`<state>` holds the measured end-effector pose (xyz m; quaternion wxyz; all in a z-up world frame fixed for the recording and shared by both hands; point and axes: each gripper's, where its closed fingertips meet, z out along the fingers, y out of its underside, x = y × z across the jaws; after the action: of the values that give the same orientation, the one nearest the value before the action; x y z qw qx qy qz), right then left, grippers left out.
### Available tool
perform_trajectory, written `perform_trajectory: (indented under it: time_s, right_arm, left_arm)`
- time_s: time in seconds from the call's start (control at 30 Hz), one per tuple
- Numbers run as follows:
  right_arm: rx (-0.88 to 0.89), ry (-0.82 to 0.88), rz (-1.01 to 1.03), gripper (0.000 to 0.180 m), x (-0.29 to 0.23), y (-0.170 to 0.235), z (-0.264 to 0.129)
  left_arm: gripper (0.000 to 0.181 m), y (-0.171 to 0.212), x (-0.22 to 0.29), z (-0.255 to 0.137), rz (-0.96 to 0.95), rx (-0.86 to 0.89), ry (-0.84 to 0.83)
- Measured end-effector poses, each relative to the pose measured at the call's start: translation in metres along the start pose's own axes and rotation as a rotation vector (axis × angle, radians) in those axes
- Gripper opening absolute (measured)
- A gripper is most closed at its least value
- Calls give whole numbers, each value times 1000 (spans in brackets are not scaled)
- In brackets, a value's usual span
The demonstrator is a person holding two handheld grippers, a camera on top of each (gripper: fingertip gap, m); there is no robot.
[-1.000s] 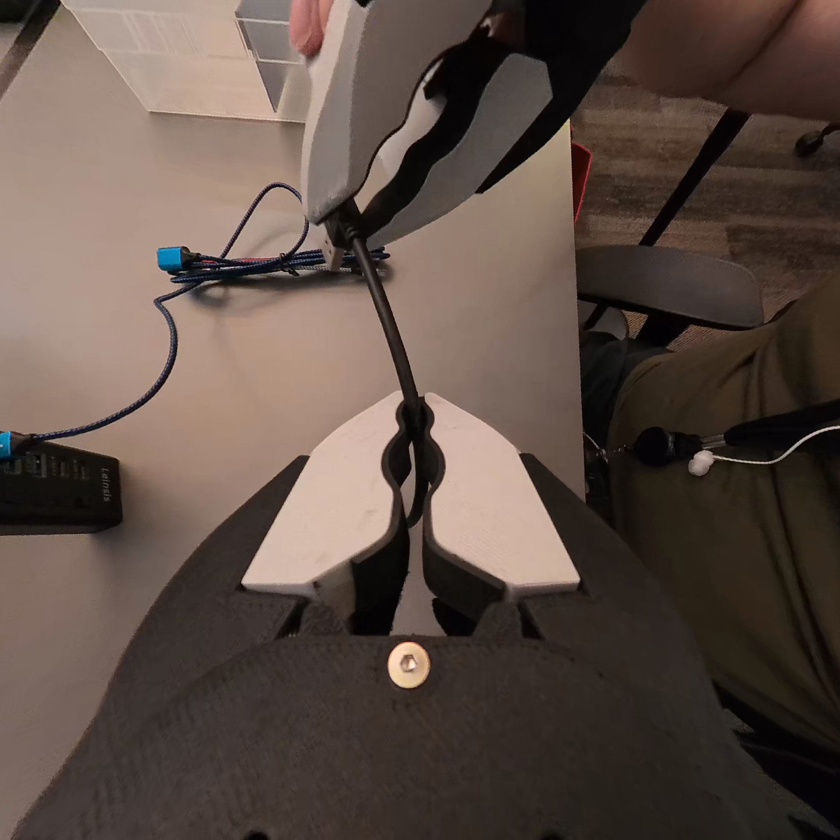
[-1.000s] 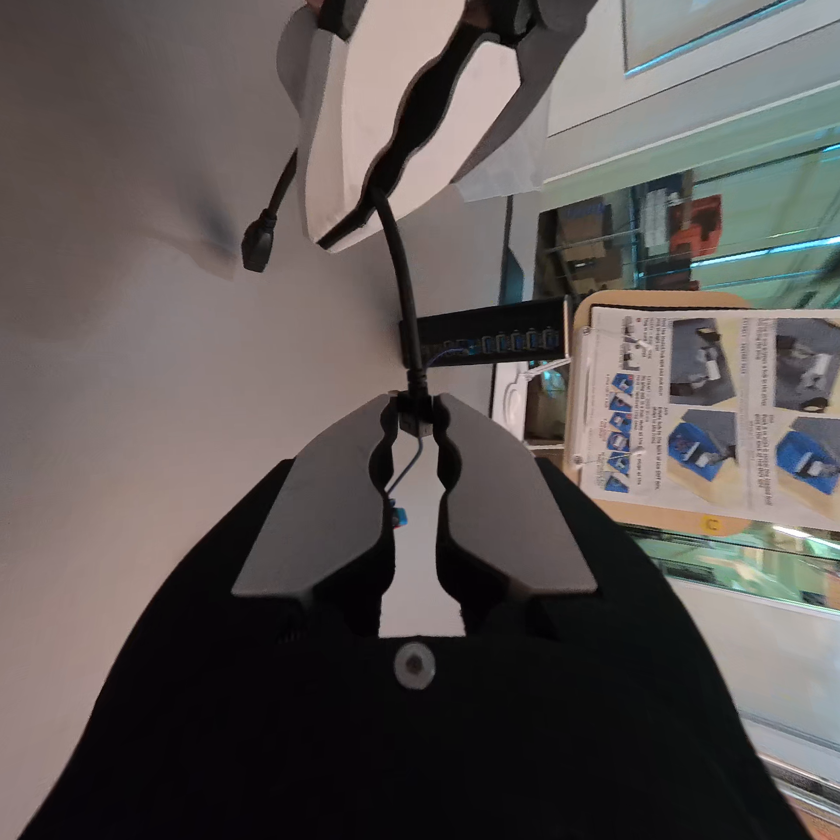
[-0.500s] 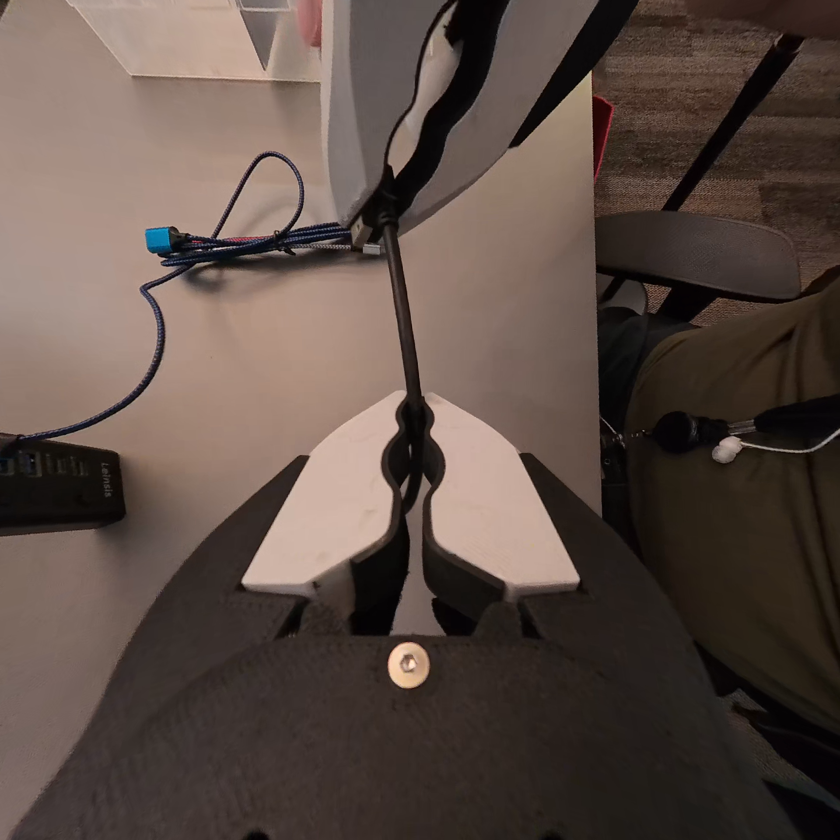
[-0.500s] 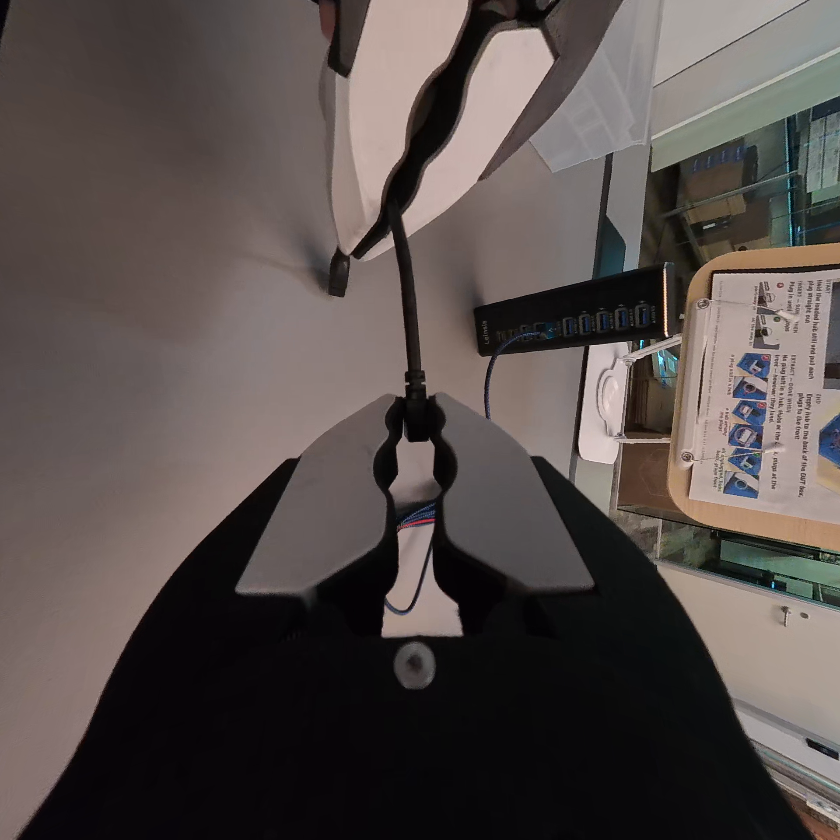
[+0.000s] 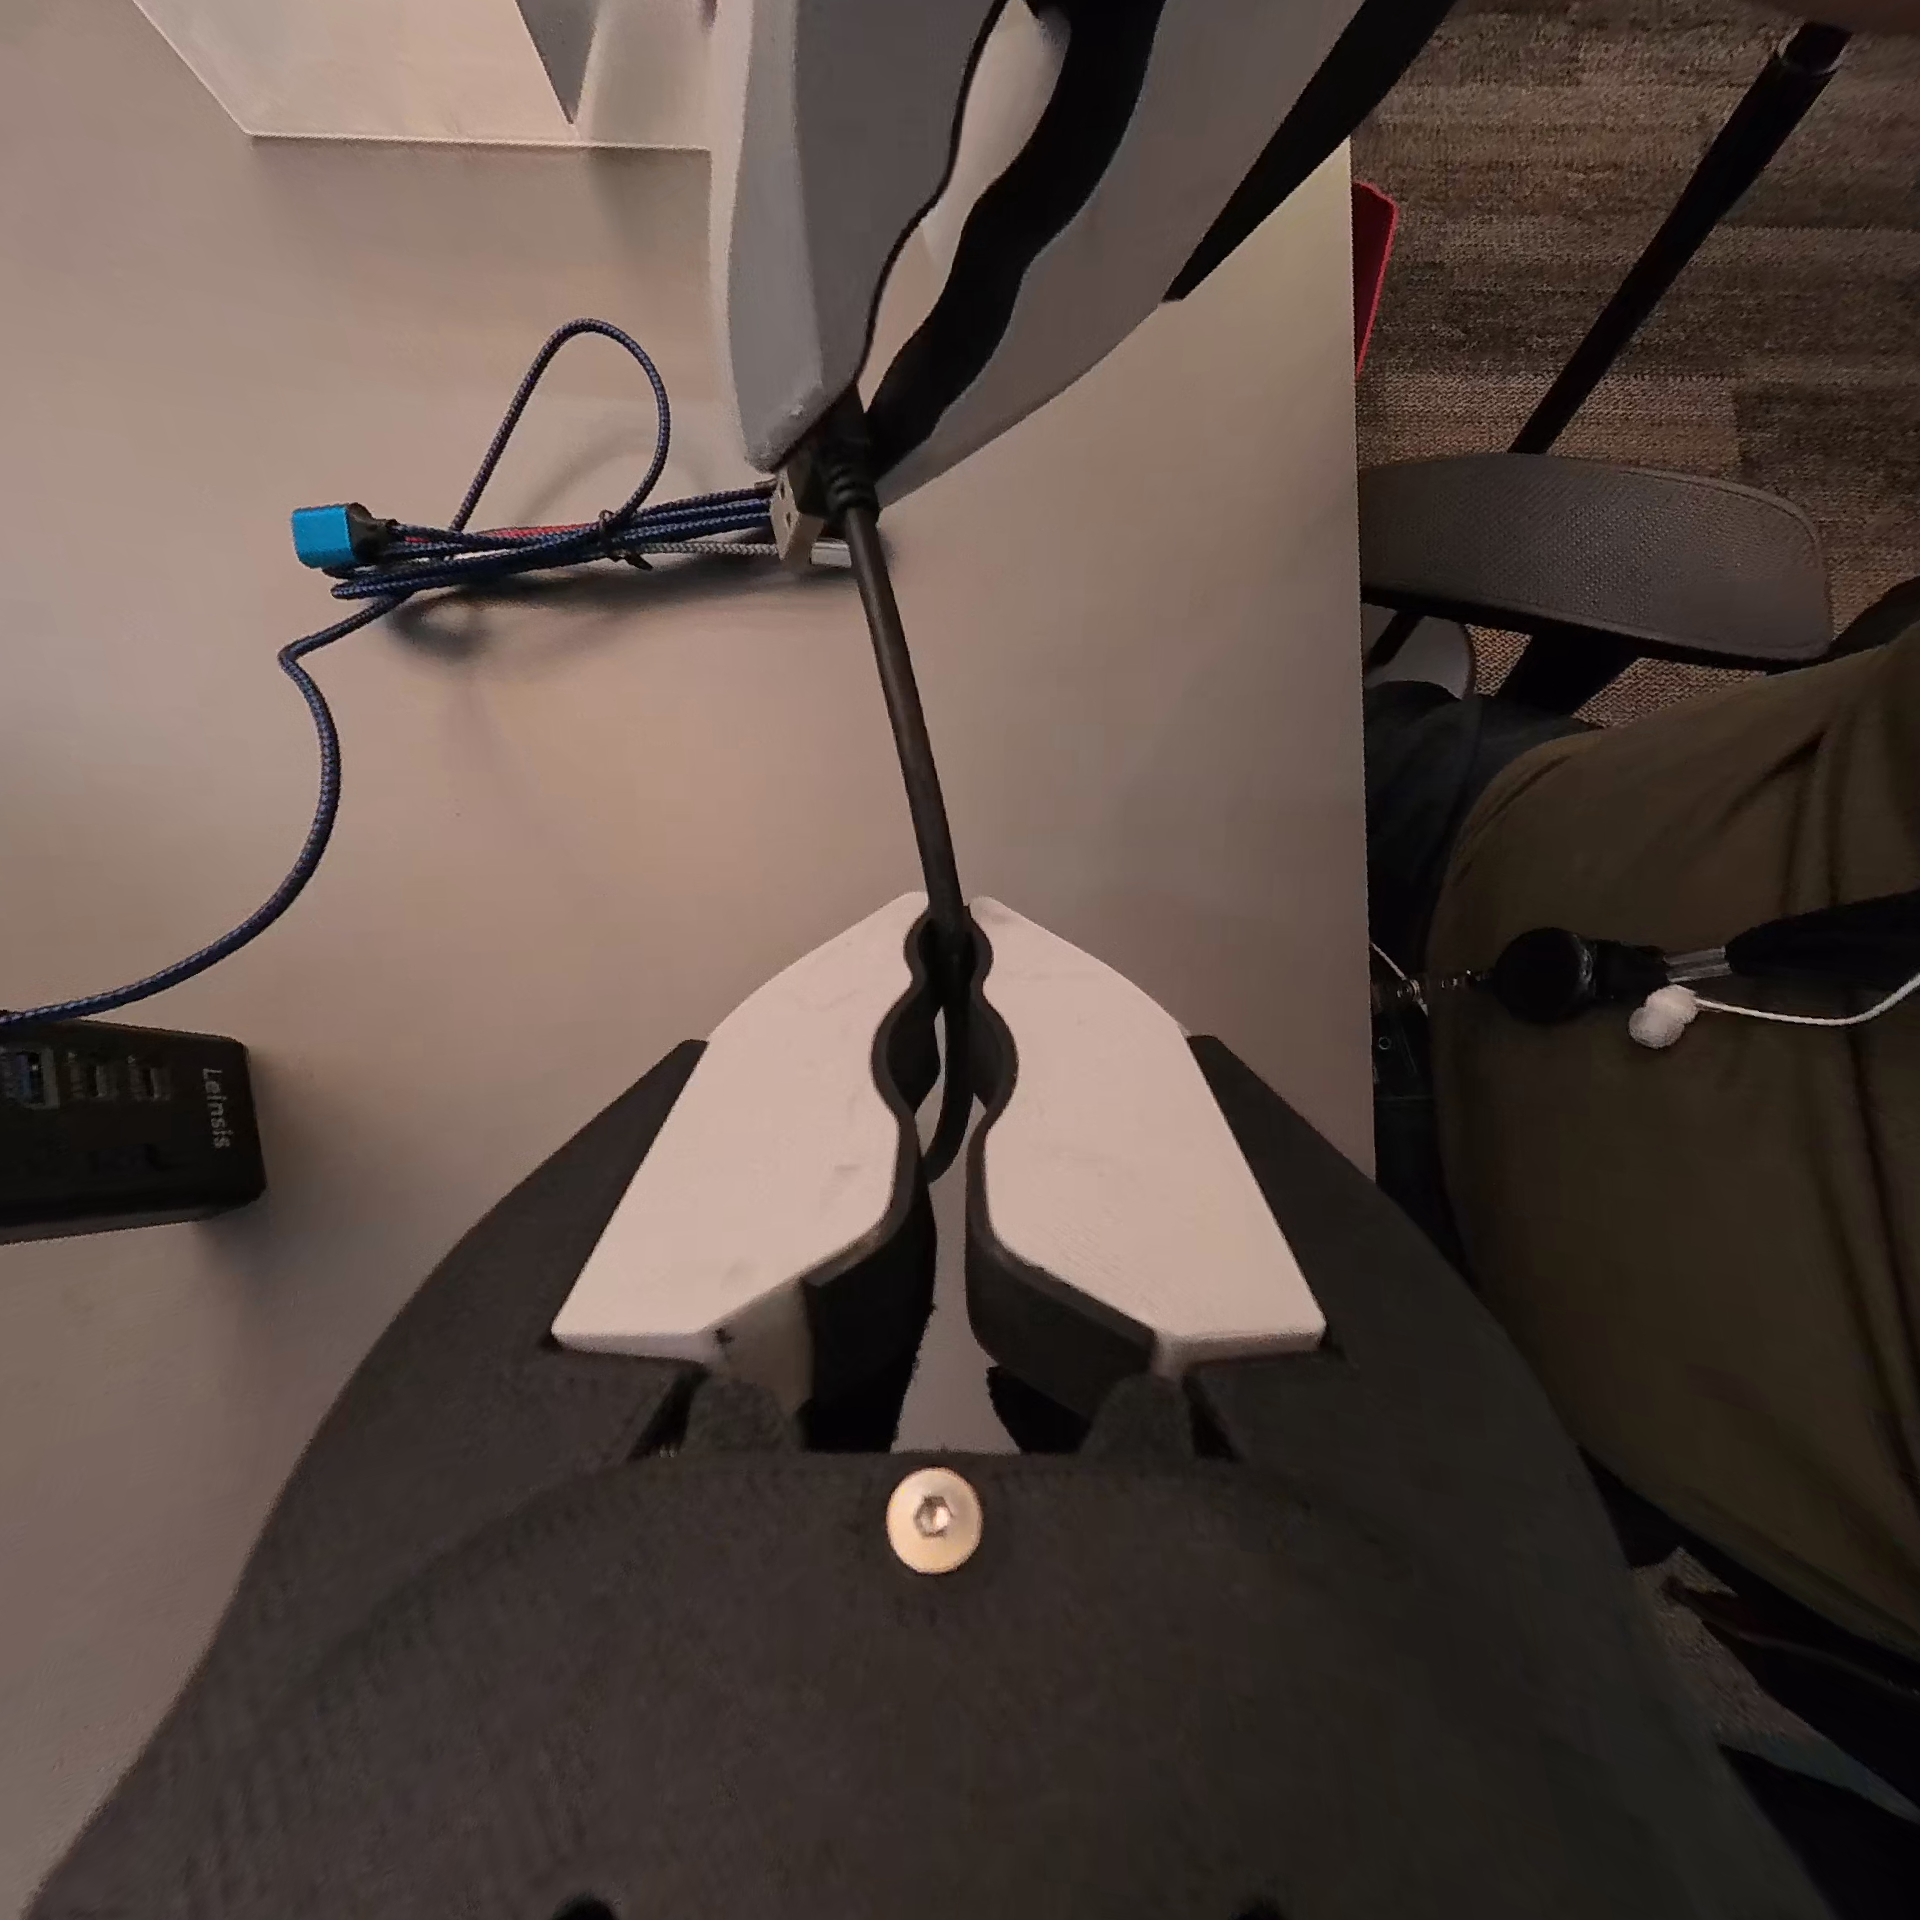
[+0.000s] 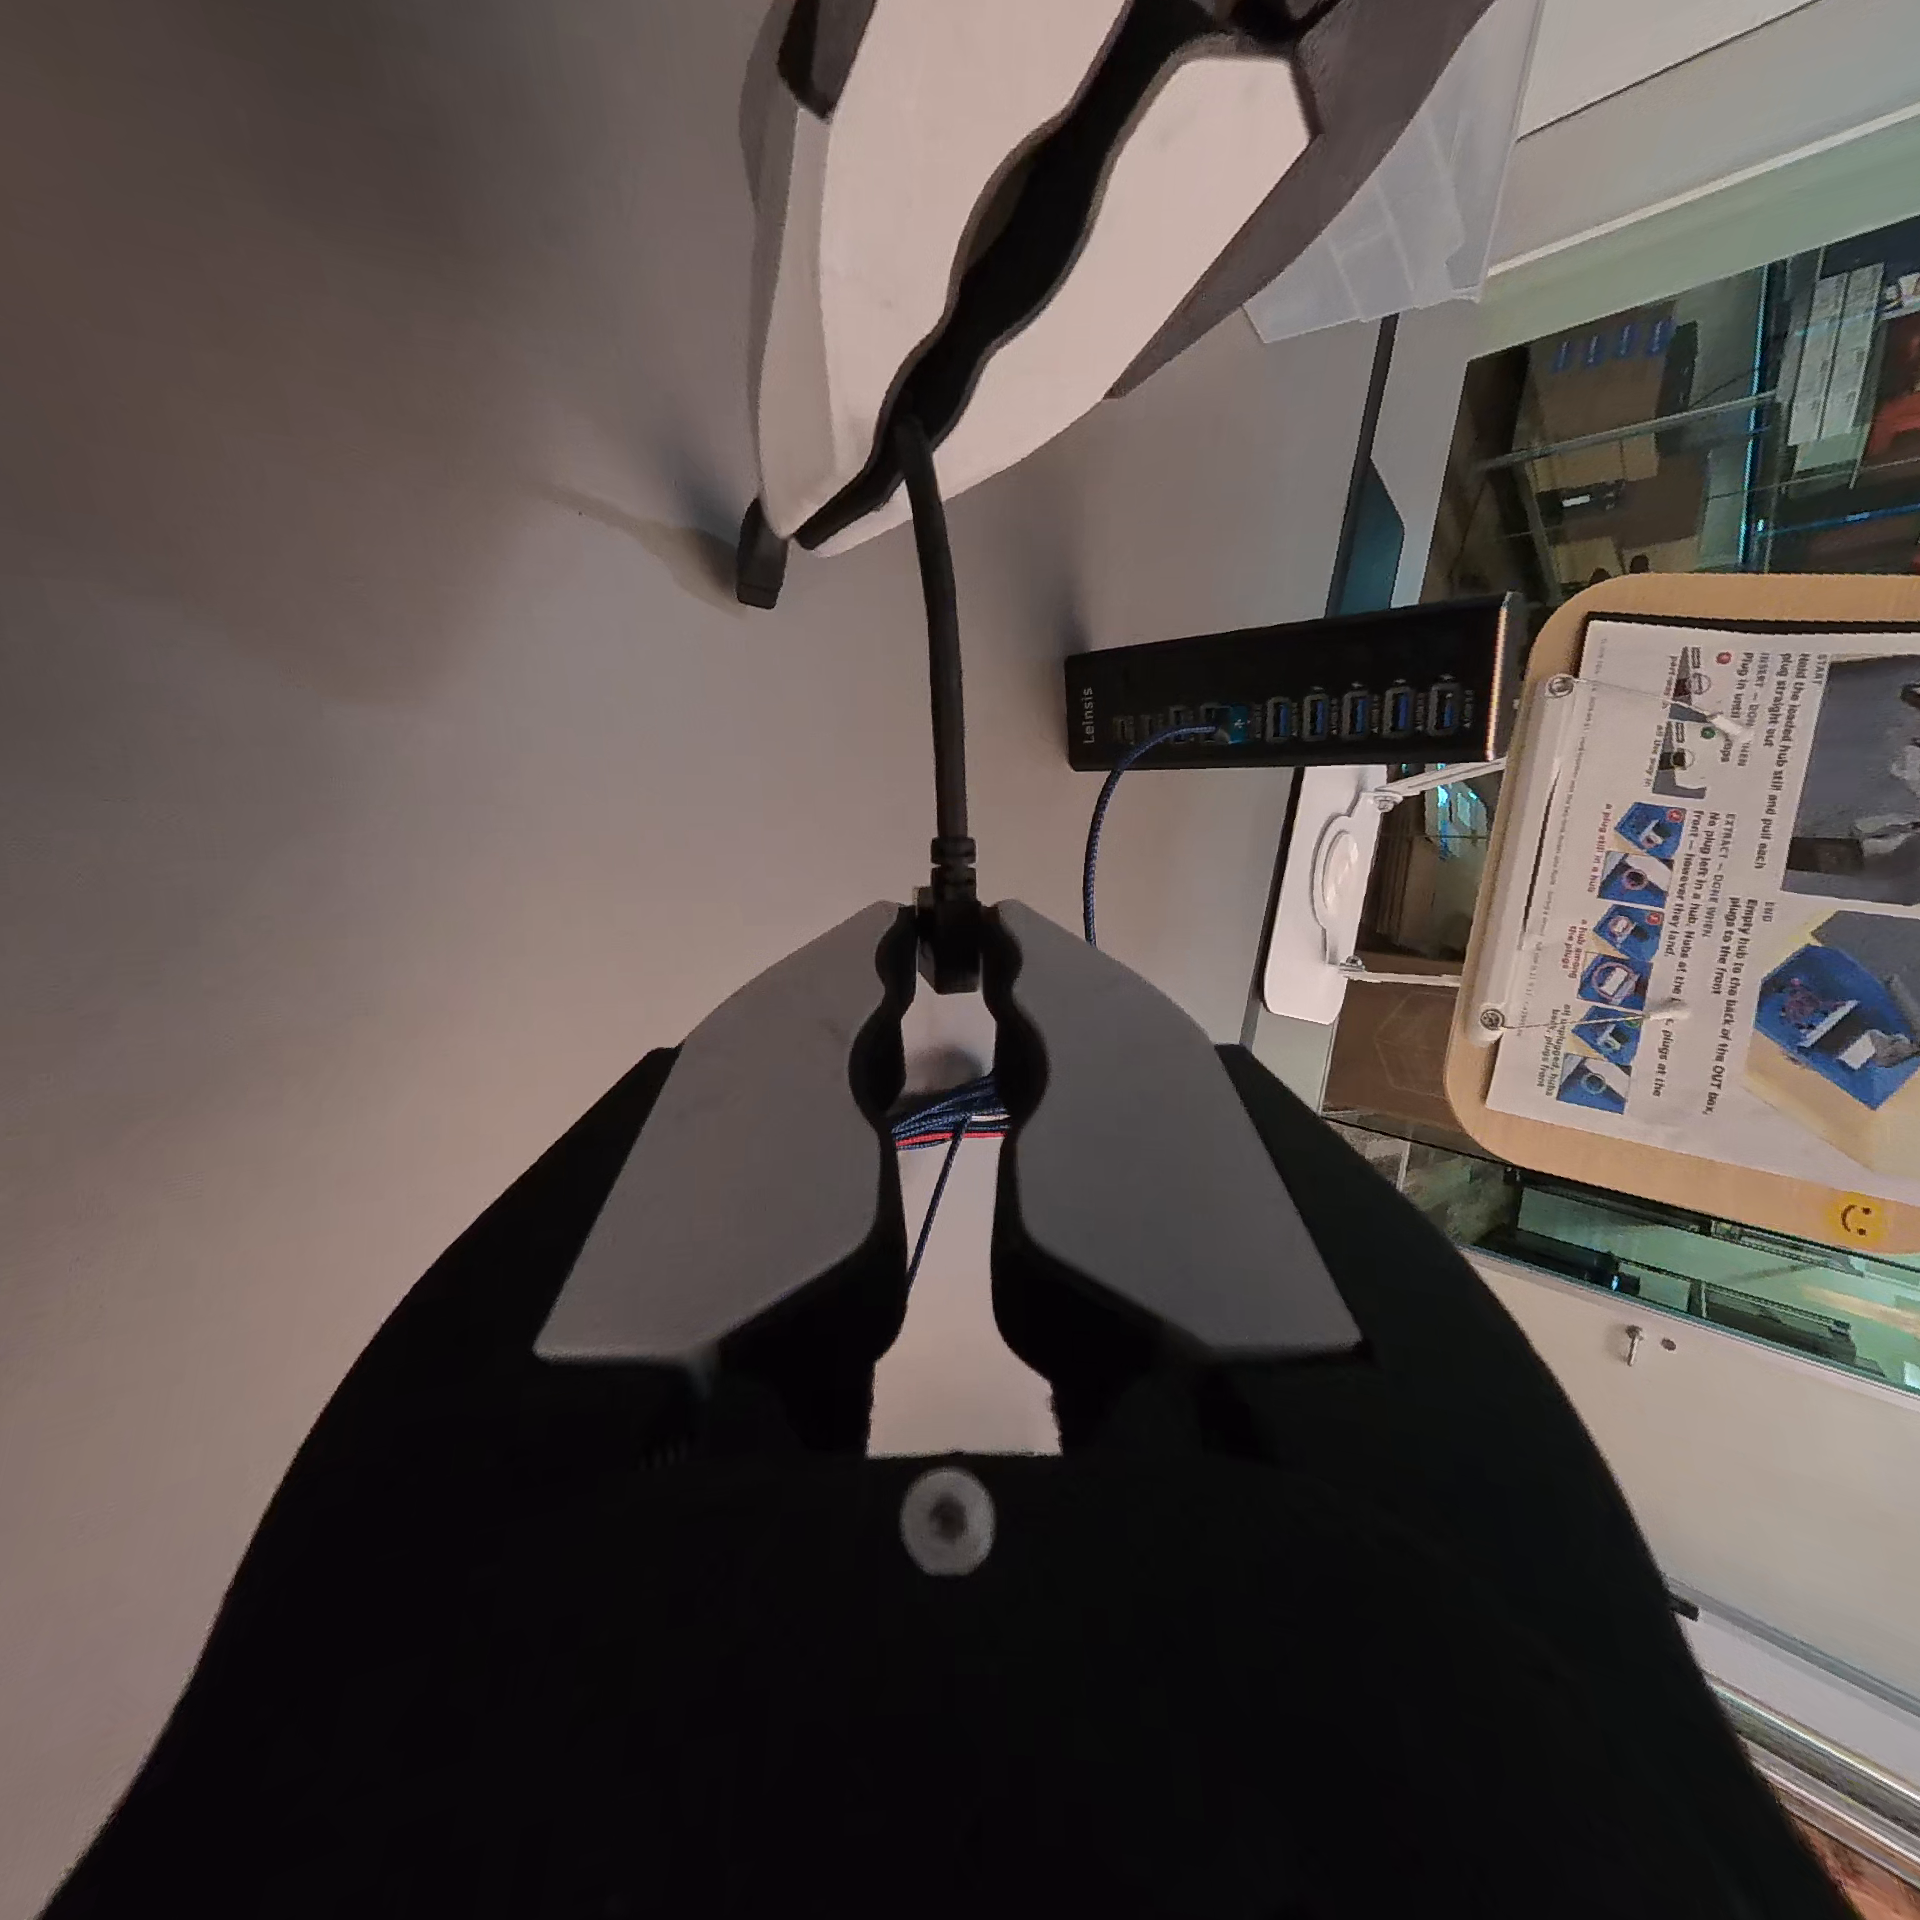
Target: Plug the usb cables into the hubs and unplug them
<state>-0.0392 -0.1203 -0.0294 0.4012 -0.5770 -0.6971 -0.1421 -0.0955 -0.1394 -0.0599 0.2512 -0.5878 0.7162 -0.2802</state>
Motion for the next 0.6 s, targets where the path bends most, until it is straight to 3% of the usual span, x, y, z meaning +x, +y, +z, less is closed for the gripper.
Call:
perform_trajectory:
  time_s: [0.6]
  right_arm:
    - [-71, -76, 16, 8, -14, 8, 6]
  left_arm:
    - [0, -1, 5, 4, 11, -7, 7]
